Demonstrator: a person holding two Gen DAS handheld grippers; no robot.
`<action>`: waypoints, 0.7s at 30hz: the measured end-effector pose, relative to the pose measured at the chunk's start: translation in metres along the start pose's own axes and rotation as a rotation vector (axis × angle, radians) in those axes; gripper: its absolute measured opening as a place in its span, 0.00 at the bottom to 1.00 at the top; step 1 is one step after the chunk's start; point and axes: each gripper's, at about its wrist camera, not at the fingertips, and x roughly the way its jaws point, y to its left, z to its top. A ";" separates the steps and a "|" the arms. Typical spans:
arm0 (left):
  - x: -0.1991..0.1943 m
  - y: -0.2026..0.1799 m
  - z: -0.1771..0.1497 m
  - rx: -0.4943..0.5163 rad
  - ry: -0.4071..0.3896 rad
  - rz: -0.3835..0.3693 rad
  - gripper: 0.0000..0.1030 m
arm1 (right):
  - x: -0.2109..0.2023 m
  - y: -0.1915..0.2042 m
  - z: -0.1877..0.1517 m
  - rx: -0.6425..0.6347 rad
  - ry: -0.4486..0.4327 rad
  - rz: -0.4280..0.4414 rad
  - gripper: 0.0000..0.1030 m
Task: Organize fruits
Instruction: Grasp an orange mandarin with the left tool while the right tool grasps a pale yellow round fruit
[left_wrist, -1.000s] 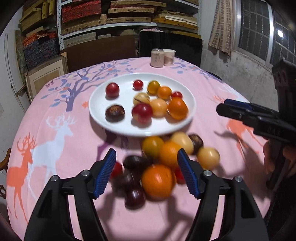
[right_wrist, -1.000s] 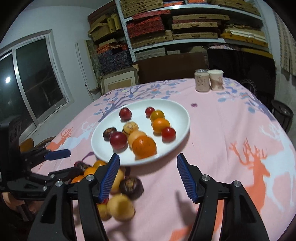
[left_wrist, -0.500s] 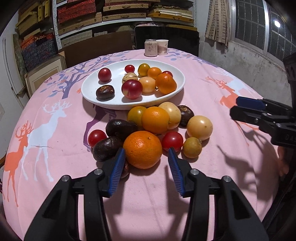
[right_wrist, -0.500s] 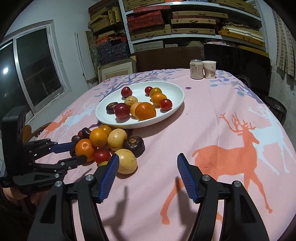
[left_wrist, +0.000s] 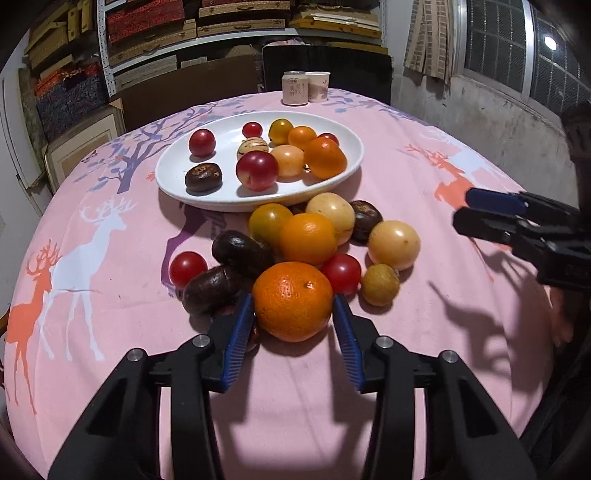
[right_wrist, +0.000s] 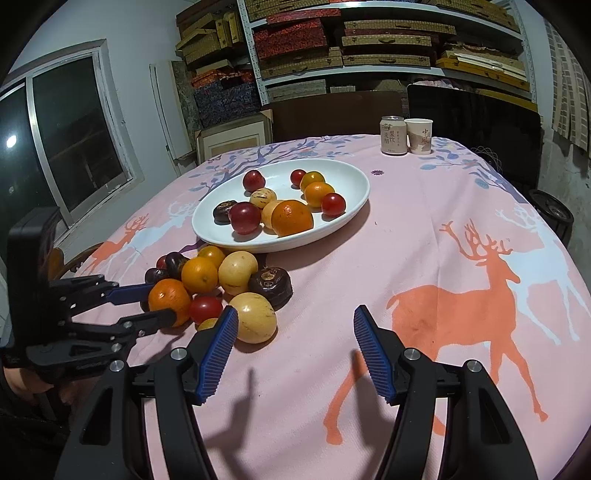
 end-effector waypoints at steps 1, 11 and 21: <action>-0.003 -0.003 -0.002 0.006 0.004 -0.014 0.42 | 0.001 0.000 0.000 -0.002 0.003 0.001 0.64; -0.005 -0.025 -0.006 0.070 0.029 -0.033 0.55 | 0.001 0.002 0.001 -0.005 0.006 0.004 0.64; 0.010 -0.021 -0.011 0.057 0.061 -0.068 0.44 | 0.006 0.004 0.001 -0.017 0.034 0.004 0.64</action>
